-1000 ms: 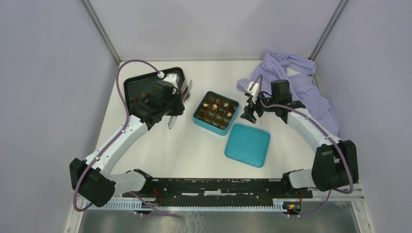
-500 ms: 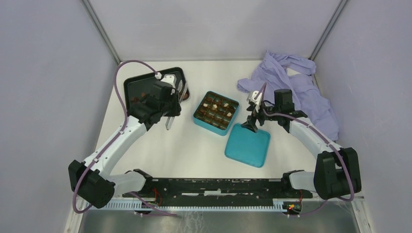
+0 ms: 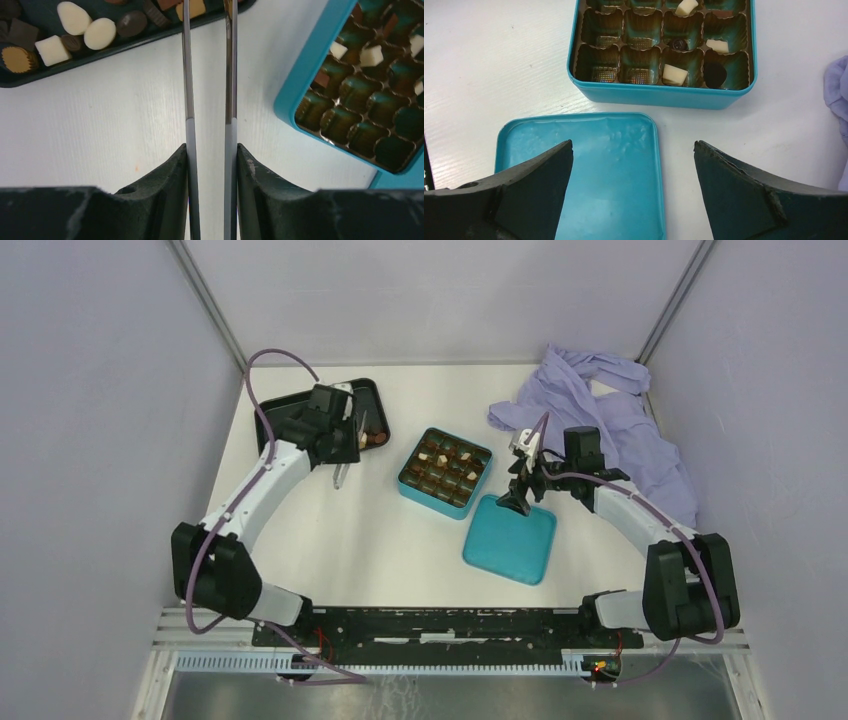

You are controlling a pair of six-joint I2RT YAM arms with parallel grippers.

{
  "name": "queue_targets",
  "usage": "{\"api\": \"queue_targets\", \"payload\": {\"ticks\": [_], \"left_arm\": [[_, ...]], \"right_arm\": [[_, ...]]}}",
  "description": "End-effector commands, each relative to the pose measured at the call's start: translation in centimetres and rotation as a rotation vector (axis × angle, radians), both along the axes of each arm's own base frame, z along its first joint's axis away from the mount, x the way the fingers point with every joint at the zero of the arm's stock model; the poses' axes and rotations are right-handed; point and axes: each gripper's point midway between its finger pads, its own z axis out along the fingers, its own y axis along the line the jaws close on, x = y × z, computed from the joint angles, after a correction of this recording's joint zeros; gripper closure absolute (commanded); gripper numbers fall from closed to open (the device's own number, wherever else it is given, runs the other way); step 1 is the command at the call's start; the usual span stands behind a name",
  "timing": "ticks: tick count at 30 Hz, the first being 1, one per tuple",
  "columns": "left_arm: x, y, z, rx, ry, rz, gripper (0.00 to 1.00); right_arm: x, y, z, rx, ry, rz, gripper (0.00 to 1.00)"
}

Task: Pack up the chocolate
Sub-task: Pick up the fake chocolate from the plate.

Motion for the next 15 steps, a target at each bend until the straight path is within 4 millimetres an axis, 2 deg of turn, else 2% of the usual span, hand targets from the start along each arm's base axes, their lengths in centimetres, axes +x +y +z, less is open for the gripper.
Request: {"api": "queue_targets", "payload": {"ticks": [1,7,15], "left_arm": [[3.2,1.5,2.0,-0.034,-0.025,-0.014,0.58],[5.5,2.0,0.8,-0.038,0.053,-0.028,0.57],[6.9,1.5,-1.0,-0.033,0.133,-0.066,0.56]], "right_arm": [[1.1,0.2,1.2,0.019,-0.039,0.001,0.04],[1.3,0.2,0.9,0.016,-0.024,-0.002,0.04],[1.9,0.2,0.7,0.010,0.003,-0.005,0.04]]}}
